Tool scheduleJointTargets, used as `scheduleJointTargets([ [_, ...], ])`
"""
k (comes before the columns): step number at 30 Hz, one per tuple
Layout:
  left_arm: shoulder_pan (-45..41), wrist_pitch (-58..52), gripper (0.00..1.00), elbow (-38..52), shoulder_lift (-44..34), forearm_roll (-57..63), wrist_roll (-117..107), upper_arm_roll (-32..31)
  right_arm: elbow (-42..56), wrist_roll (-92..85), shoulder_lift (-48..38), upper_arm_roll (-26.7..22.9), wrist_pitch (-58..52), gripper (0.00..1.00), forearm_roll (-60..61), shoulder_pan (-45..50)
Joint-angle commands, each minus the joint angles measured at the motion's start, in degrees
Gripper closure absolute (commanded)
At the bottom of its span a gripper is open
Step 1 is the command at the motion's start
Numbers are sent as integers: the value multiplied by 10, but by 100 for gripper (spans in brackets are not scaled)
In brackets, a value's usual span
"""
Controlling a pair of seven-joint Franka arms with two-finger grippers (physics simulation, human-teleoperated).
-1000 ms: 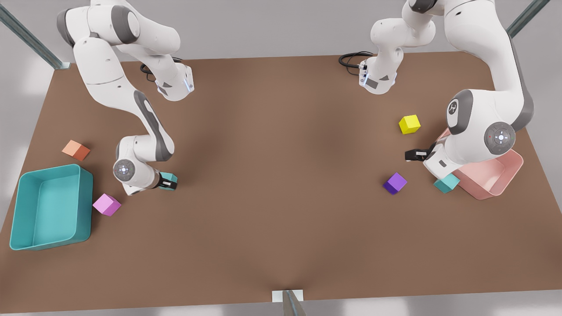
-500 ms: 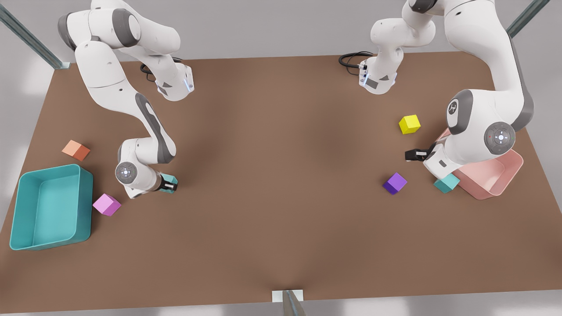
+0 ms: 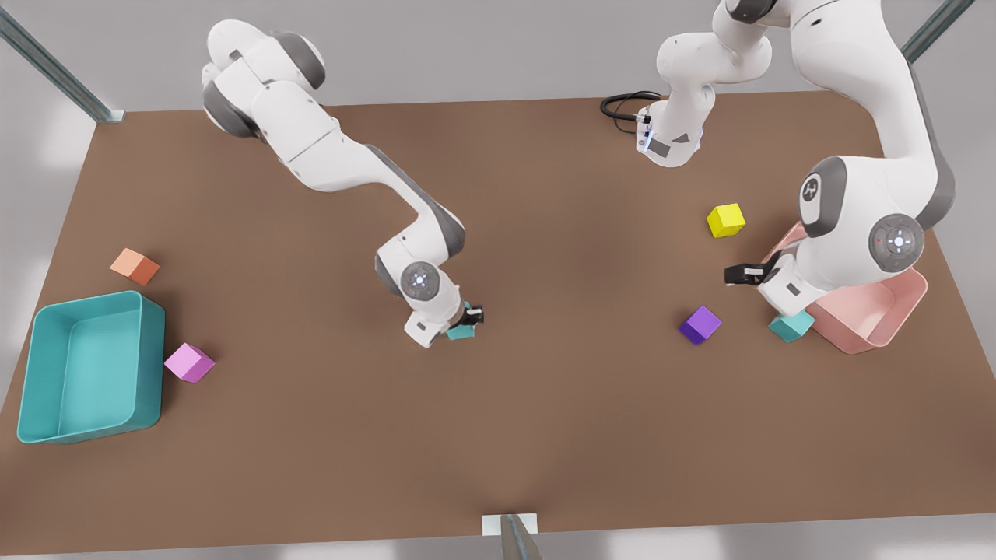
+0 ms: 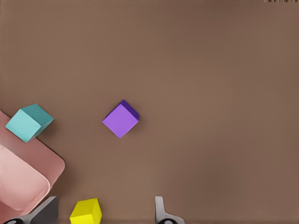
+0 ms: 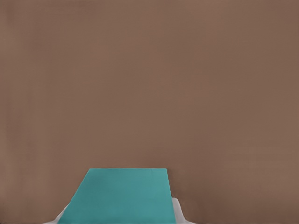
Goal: Stack the two blue cubes on top of each other
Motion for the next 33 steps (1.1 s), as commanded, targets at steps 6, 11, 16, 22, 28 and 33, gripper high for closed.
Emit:
scheduleJointTargets([
  [6, 91, 263, 0, -151, 18, 33, 522, 41, 109, 323, 94, -5, -9, 5, -29, 52],
  [11, 92, 298, 0, -155, 43, 51, 522, 41, 134, 322, 102, -5, -24, 0, -43, 53],
  [16, 107, 319, 0, -155, 85, 52, 684, 59, 138, 311, 85, -4, -53, 0, -40, 44],
  [22, 120, 343, 0, -155, 120, 55, 728, 62, 139, 149, -33, 0, -231, 0, -8, -64],
  [28, 127, 370, 0, -155, 144, 54, 744, 75, 130, -175, -22, -5, -299, 0, -39, -280],
  [33, 127, 370, 0, -160, 154, 53, 740, 79, 130, -214, -154, -4, -422, 0, -80, -307],
])
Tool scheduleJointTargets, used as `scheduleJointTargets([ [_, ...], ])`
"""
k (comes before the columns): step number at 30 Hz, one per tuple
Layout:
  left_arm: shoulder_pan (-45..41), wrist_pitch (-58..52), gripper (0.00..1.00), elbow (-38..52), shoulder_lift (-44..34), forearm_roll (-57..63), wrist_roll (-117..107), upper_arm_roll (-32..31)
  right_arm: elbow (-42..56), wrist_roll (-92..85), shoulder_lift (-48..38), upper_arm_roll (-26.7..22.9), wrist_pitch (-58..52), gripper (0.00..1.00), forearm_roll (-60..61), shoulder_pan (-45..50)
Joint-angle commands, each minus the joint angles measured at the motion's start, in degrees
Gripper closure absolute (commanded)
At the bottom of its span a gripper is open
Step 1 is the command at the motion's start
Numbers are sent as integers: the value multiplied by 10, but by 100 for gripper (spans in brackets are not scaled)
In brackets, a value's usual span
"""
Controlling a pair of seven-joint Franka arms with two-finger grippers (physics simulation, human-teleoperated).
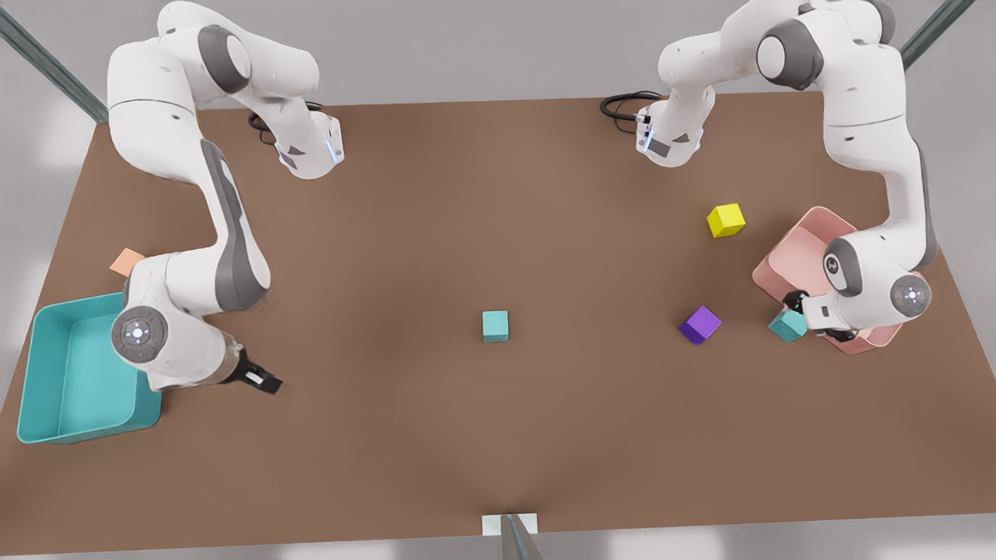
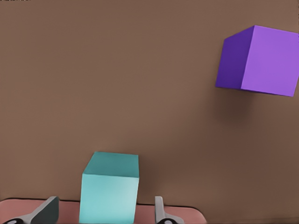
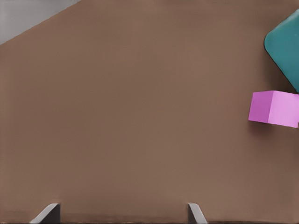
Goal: Stack the two blue cubes on top of each other
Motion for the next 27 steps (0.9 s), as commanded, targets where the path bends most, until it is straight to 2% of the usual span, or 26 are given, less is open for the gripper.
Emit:
scheduleJointTargets([
  [1, 0, 18, 0, 0, 5, -2, 169, 0, 0, -257, -42, 2, -120, 0, -12, 0],
  [5, 0, 29, 0, 0, 14, -2, 169, 0, 1, -308, -129, 1, -201, 0, 20, -1],
  [9, 3, 32, 0, 0, 24, -2, 169, 0, 5, -317, -153, 1, -223, 0, 20, -14],
  [15, 4, 32, 0, 0, 35, -2, 169, 7, -119, -330, -285, -3, -195, 0, 61, -17],
  [17, 4, 39, 0, 0, 44, -3, 169, 8, -155, -330, -300, -6, -177, 0, 67, -18],
  [27, 4, 57, 0, 0, 68, -4, 167, 14, -158, -336, -273, -7, -177, 0, 67, -18],
])
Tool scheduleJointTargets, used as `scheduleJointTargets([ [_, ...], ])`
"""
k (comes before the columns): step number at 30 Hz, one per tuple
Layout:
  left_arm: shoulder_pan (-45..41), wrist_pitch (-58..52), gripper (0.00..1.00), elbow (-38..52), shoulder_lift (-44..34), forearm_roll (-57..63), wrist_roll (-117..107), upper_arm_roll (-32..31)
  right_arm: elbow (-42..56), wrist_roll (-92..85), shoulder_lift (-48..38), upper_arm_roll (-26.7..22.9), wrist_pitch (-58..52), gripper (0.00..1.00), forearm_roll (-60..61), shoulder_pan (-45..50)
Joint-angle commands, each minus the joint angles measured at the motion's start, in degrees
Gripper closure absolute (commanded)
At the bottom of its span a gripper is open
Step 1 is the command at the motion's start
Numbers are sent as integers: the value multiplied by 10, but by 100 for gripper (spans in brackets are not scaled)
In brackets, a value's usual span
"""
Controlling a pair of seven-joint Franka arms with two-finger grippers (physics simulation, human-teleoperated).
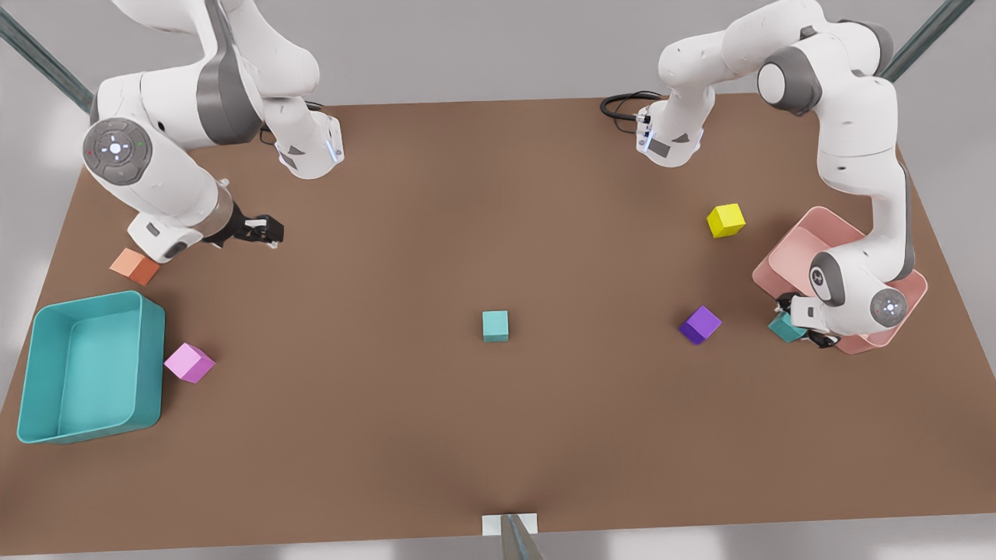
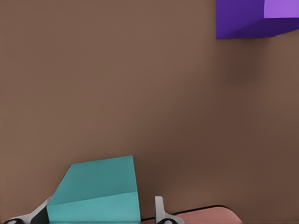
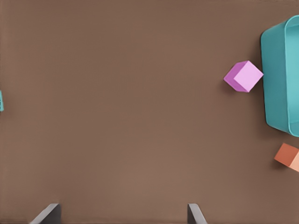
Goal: Stack the two blue cubes on top of each other
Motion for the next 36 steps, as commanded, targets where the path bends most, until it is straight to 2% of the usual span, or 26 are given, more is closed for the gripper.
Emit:
scheduleJointTargets([
  [1, 0, 9, 0, 0, 0, 0, 36, 1, 0, -84, 1, 3, 2, 0, 1, -61],
  [4, -2, 9, 8, 0, 3, -3, 36, 6, 1, -84, 5, 3, 3, 0, 1, -61],
  [8, -2, 21, 8, 0, 9, -4, 36, 9, 1, -84, 5, 3, 4, 0, 1, -61],
  [11, -3, 26, 15, 0, 13, -4, 36, 9, 1, -94, 5, -1, 5, 0, 2, -61],
  [14, -6, 26, 29, 1, 12, -10, 36, 10, 1, -93, 7, -1, 5, 0, 3, -61],
  [21, -33, 24, 31, 3, -10, -10, -56, 10, 1, -92, 3, -5, 5, 0, 9, -61],
  [25, -160, -3, 31, 6, -83, -10, -402, 10, 1, -92, 3, -9, 4, 0, 9, -61],
  [28, -269, -130, 31, 13, -141, -16, -660, 10, 1, -92, 3, -12, 4, 0, 9, -61],
  [29, -322, -181, 31, 39, -144, -50, -787, 8, 0, -92, 3, -13, 4, 0, 10, -61],
  [30, -345, -188, 31, 51, -141, -70, -851, 0, 0, -92, 3, -16, 4, 0, 9, -60],
  [32, -415, -215, 30, 114, -117, -105, -1061, -35, 0, -92, 3, -17, 3, 0, 10, -60],
  [34, -512, -215, 30, 198, -50, -112, -1234, -36, 0, -92, 4, -20, 3, 0, 10, -60],
  [36, -546, -214, 30, 304, 37, -122, -1313, -42, 0, -92, 3, -20, 2, 0, 10, -60],
])
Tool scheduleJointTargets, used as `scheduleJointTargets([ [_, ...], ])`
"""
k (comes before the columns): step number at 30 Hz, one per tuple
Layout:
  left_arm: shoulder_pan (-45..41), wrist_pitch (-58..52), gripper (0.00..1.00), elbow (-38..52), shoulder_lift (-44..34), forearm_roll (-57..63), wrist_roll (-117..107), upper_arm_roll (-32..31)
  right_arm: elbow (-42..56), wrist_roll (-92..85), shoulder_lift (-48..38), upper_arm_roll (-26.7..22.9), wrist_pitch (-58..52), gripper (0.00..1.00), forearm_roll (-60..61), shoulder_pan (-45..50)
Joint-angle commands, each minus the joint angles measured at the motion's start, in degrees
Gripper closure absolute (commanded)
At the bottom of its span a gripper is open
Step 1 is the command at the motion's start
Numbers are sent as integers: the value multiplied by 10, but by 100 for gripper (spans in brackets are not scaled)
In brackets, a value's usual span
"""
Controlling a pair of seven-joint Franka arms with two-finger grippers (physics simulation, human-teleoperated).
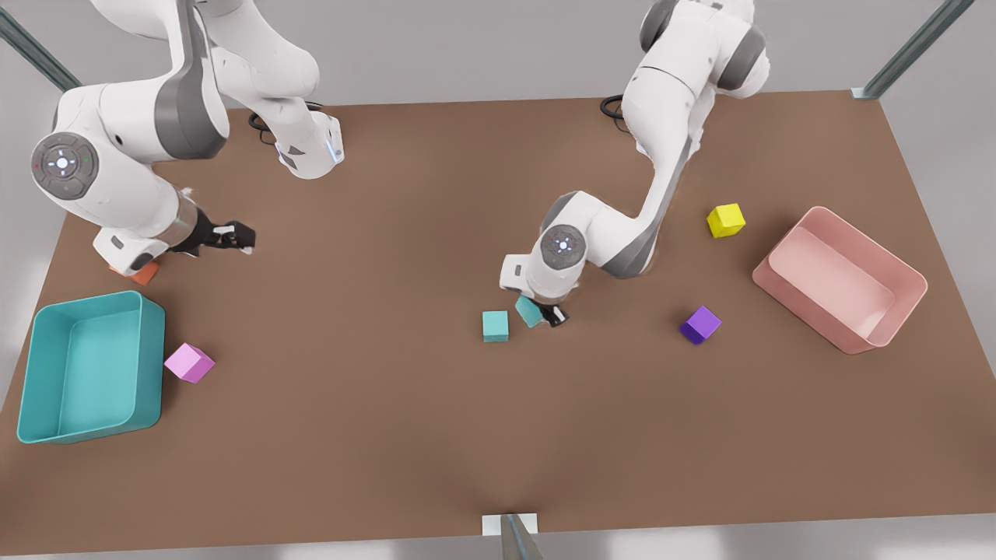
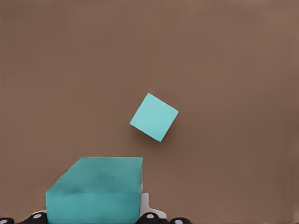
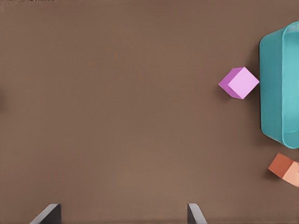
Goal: Stack the two blue cubes on top of each other
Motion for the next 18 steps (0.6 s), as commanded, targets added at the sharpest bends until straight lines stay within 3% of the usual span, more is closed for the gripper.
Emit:
scheduleJointTargets([
  [1, -14, -48, 30, 61, 48, -22, -813, -11, 0, -12, -1, 3, -2, 0, 0, -19],
  [4, -13, -16, 30, 97, 83, -24, -813, -19, 0, -12, 0, 3, -2, 0, 0, -19],
  [18, -8, 6, 30, 90, 126, -23, -810, -23, -1, -12, 5, 3, -2, 0, 0, -19],
])
